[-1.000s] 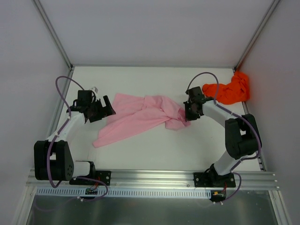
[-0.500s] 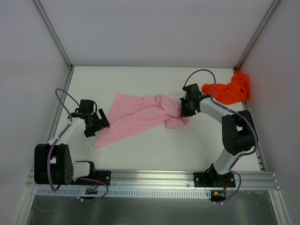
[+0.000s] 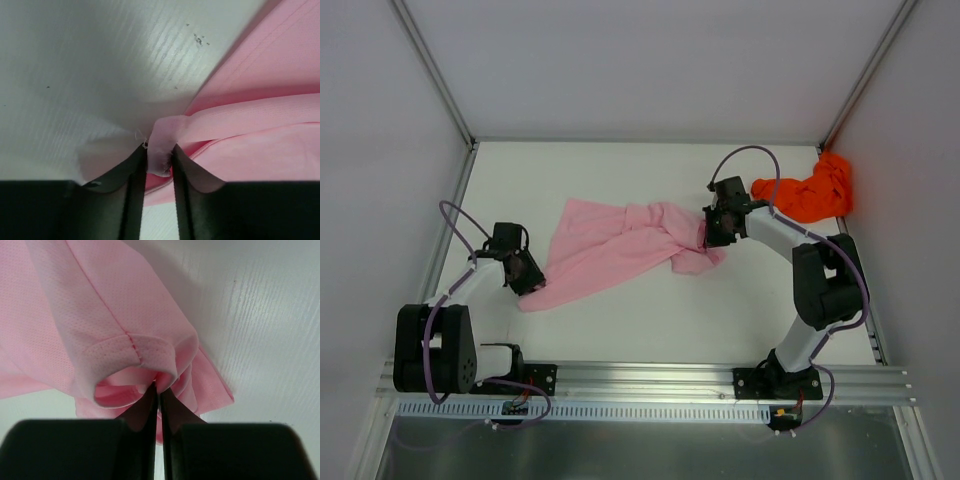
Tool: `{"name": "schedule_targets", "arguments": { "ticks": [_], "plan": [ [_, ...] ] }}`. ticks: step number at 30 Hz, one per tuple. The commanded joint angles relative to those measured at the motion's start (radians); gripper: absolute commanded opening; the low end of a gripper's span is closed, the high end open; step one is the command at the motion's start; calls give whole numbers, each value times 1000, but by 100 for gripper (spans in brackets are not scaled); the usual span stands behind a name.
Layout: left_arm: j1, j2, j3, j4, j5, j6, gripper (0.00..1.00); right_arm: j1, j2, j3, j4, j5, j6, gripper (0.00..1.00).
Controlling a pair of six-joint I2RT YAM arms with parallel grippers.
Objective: Fold and stack the t-shirts
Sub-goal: Flatten out the tshirt
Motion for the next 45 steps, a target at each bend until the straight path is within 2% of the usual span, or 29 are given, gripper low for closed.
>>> {"name": "schedule_targets", "arguments": {
  "ticks": [1,2,3,10,14,19,20,23,24,25,26,27,28,31,36,39,40,45],
  "plan": [
    [5,-29,4,85,65,2,23,3,9,38,14,-13,5,3],
    [5,-31,45,84,65,22,14,3,8,39,16,-13,7,3],
    [5,-34,73,64,48,36,0,3,5,41,19,-12,7,2],
    [5,4,383,32,59,244,0,3,-15,38,31,11,9,1],
    [5,113,535,-19,19,261,0,2,-35,18,43,40,37,1],
    [5,273,549,-11,-3,228,0,0,-32,24,60,30,35,1],
    [5,290,546,-10,-3,222,2,-3,-28,30,55,28,33,1],
    [5,308,528,-25,-32,197,20,-6,-17,53,34,28,27,1],
    [5,276,520,-31,-33,194,44,-6,-17,60,29,30,27,1],
    [5,253,509,-33,-35,195,54,-6,-21,59,29,34,25,1],
    [5,203,496,-40,-43,194,77,-6,-24,57,32,36,25,1],
    [5,178,491,-54,-47,194,87,-6,-26,59,32,37,24,1],
    [5,152,488,-97,-55,183,92,-8,-26,57,35,37,24,1],
    [5,59,445,-163,-89,137,97,-8,-24,54,40,36,33,1],
    [5,-35,331,-192,-211,7,96,-6,-6,54,49,17,47,1],
    [16,-31,272,-154,-225,-42,94,-6,2,64,46,4,41,1],
    [54,-22,255,-139,-196,-53,93,-6,3,67,43,0,38,1],
    [122,70,264,-88,-165,-133,88,-8,-4,70,39,-3,30,1]
  ]
}}
